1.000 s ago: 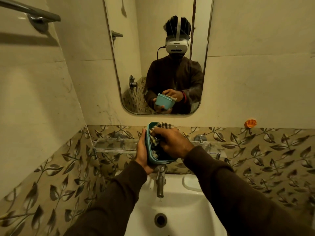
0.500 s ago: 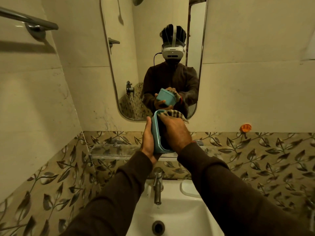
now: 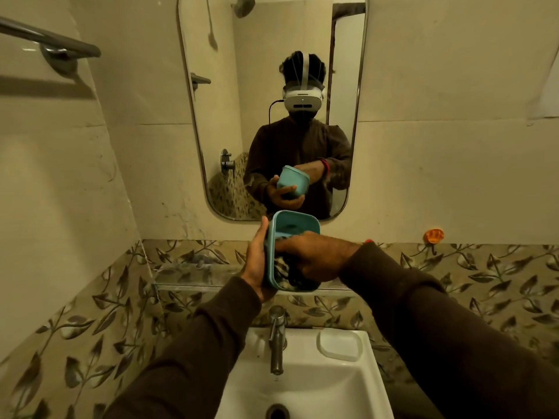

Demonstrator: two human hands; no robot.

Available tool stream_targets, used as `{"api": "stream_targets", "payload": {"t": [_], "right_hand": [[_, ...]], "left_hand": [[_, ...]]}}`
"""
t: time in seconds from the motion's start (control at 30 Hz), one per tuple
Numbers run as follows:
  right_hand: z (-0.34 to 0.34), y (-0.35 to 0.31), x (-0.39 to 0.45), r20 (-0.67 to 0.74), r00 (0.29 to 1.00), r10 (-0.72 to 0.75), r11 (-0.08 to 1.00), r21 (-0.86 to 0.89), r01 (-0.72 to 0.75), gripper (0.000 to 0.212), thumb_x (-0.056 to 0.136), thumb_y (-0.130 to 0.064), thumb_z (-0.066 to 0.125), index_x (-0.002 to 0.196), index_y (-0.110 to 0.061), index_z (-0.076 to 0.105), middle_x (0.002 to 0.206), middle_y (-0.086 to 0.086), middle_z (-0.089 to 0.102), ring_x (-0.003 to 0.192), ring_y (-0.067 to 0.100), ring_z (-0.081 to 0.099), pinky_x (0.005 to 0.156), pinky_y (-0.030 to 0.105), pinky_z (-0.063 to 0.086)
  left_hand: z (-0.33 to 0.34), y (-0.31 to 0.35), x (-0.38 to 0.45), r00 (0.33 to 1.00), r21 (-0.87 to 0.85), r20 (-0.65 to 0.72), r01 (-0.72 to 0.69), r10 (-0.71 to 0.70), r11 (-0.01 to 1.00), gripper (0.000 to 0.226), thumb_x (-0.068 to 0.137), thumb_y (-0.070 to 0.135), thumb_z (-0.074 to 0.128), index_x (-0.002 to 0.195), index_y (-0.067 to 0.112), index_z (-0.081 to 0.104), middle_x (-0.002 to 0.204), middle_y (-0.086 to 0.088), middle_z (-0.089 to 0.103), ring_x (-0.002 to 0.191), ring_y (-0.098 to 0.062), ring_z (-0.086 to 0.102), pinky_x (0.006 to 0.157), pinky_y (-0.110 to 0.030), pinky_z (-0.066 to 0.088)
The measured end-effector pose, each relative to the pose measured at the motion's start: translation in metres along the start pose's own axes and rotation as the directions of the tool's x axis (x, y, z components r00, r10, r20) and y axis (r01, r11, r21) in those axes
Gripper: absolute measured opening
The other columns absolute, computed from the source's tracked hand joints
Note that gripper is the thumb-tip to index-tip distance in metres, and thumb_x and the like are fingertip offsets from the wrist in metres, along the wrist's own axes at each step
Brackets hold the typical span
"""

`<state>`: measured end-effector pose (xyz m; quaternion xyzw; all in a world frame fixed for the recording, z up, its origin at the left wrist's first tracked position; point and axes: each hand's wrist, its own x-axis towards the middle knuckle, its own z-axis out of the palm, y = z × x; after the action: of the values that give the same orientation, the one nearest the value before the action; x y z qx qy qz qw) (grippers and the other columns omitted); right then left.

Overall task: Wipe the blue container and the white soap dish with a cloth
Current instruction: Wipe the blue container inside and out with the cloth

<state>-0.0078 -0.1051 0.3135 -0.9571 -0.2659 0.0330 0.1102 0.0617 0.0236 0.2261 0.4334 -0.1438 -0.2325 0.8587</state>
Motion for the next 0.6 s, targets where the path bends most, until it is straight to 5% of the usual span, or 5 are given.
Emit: {"api": "stream_targets", "payload": {"t": [0.1, 0.2, 0.43, 0.6], "right_hand": [[-0.003, 0.0, -0.002, 0.115, 0.992, 0.056, 0.993, -0.108, -0.043, 0.046, 0.088, -0.002, 0.053, 0.129, -0.021, 0.052, 0.125, 0.008, 0.059, 0.112, 0.026, 0.057, 0.098, 0.046, 0.049], [0.0, -0.002, 0.001, 0.088, 0.995, 0.04, 0.992, -0.124, -0.029, 0.046, 0.088, -0.002, 0.055, 0.13, -0.019, 0.052, 0.129, 0.009, 0.057, 0.116, 0.027, 0.055, 0.1, 0.044, 0.047], [0.003, -0.005, 0.002, -0.183, 0.981, -0.065, 0.99, 0.108, 0.086, 0.042, 0.085, 0.004, 0.056, 0.121, -0.016, 0.063, 0.121, 0.007, 0.065, 0.11, 0.02, 0.06, 0.095, 0.035, 0.05], [0.01, -0.006, 0.007, -0.409, 0.912, -0.015, 0.999, -0.052, -0.007, 0.043, 0.091, -0.012, 0.057, 0.133, -0.019, 0.049, 0.13, 0.011, 0.058, 0.116, 0.026, 0.056, 0.095, 0.036, 0.048]], "left_hand": [[-0.001, -0.013, -0.002, 0.999, 0.003, -0.023, 0.024, -0.024, 1.0, 0.08, 0.09, 0.076, 0.041, 0.131, 0.013, 0.066, 0.133, -0.02, 0.066, 0.122, -0.035, 0.064, 0.089, -0.045, 0.057], [-0.001, -0.011, -0.004, 0.999, -0.017, -0.026, 0.018, -0.018, 1.0, 0.081, 0.09, 0.078, 0.037, 0.13, 0.014, 0.067, 0.133, -0.02, 0.066, 0.121, -0.035, 0.065, 0.088, -0.047, 0.058], [-0.004, 0.001, -0.006, 1.0, -0.183, 0.019, 0.021, -0.017, 0.983, 0.076, 0.095, 0.07, 0.035, 0.127, 0.01, 0.069, 0.132, -0.022, 0.066, 0.118, -0.037, 0.066, 0.094, -0.05, 0.056], [0.005, -0.002, -0.007, 0.999, -0.216, 0.019, 0.043, -0.04, 0.975, 0.077, 0.091, 0.074, 0.041, 0.14, 0.017, 0.058, 0.141, -0.022, 0.059, 0.13, -0.042, 0.055, 0.106, -0.059, 0.045]]}}
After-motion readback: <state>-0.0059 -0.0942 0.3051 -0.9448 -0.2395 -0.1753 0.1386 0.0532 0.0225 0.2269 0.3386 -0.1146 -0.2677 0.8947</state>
